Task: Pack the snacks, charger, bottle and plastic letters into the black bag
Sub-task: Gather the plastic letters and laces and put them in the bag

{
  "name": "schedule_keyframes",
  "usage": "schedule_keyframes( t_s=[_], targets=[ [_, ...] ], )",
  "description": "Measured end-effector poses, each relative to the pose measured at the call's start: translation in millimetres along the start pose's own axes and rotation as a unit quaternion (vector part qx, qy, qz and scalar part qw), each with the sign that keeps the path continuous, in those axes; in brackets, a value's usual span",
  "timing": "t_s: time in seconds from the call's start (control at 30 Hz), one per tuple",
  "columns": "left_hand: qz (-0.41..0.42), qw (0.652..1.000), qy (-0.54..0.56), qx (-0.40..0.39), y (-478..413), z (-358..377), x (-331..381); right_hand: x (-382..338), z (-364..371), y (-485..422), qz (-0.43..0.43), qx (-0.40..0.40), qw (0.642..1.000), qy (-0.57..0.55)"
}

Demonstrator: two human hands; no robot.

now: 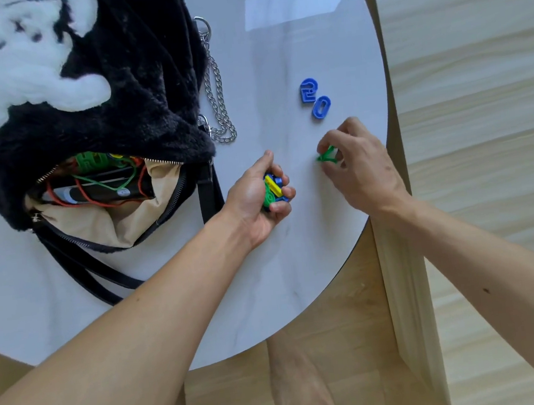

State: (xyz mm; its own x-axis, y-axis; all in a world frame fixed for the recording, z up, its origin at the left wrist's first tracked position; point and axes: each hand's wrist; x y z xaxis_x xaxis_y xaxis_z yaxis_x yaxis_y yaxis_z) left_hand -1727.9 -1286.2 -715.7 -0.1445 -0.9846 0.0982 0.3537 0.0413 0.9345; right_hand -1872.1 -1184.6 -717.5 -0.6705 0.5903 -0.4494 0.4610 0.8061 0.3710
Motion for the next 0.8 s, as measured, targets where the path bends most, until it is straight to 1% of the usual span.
schedule_keyframes(
  t_s=[0.13, 0.17, 0.27, 0.33, 0.47, 0.53, 0.57, 0.6, 0.67, 0.8],
  targets=[
    [0.0, 1.0, -0.004, 0.005, -0.8, -0.8, -5.6, -11.4, -14.3, -38.6, -0.023, 0.101, 0.995, 0.005],
    [0.0, 1.0, -0.004, 0.007, -0.8, -1.0, -6.7, -13.5, -15.8, -48.8, -0.021, 0.109, 0.994, 0.011],
    [0.001, 1.0, -0.004, 0.009, -0.7, -2.9, -9.3, -13.6, -11.2, -62.9, -0.021, 0.095, 0.995, 0.036],
    [0.0, 1.0, -0.006, 0.009, -0.3, -3.2, -10.7, -10.6, -6.9, -63.1, -0.018, 0.104, 0.994, 0.027],
    [0.001, 1.0, -0.01, 0.011, 1.7, -4.3, -13.7, -10.5, -4.3, -61.0, -0.026, 0.155, 0.986, -0.052],
    [0.002, 1.0, -0.011, 0.01, 1.8, -4.8, -14.8, -9.2, -2.8, -60.5, 0.001, 0.19, 0.981, -0.043],
    [0.004, 1.0, -0.011, 0.01, 1.4, -5.1, -15.4, -8.4, -1.5, -60.4, 0.031, 0.192, 0.981, -0.017],
    [0.005, 1.0, -0.011, 0.011, 1.1, -5.3, -15.6, -8.1, -0.1, -60.4, 0.065, 0.178, 0.982, 0.015],
    [0.005, 1.0, -0.014, 0.014, 1.3, -3.9, -17.1, -8.3, 3.2, -59.3, 0.104, 0.13, 0.984, 0.057],
    [0.007, 1.0, -0.023, 0.018, 2.0, -1.5, -21.7, -17.6, 2.8, -65.5, 0.06, 0.089, 0.993, 0.057]
  ],
)
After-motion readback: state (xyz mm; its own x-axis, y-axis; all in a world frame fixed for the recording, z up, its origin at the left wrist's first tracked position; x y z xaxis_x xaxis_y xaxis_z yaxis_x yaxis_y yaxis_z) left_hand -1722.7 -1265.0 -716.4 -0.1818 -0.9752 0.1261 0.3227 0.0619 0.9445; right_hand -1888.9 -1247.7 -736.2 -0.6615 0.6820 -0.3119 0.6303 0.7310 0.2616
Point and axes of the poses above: each hand's wrist, its own y-axis away from the middle knuckle, its own z-axis out of the palm, x = y × z, and after that the axes turned 1 degree about -z, right-handed
